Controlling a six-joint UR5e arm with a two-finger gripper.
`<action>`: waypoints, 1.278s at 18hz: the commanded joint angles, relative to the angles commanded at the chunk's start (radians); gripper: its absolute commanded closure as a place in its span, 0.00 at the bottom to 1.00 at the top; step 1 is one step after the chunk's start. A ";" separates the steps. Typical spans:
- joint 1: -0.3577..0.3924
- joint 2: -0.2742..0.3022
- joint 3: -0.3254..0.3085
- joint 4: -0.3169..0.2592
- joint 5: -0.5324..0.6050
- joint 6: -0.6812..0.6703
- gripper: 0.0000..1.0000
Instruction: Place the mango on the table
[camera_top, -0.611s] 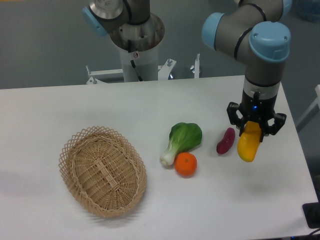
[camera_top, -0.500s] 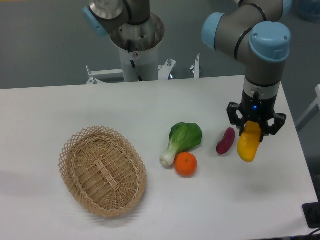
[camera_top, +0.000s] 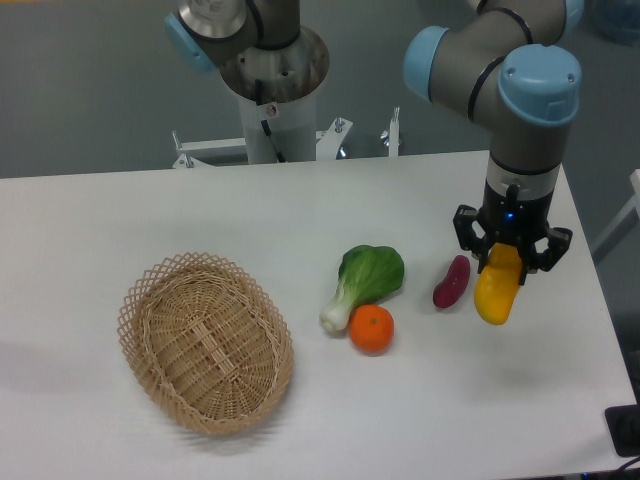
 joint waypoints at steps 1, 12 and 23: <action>-0.002 -0.002 0.000 0.000 0.000 -0.002 0.64; -0.043 -0.095 -0.015 0.191 0.000 -0.104 0.64; -0.110 -0.278 -0.014 0.387 0.002 -0.227 0.64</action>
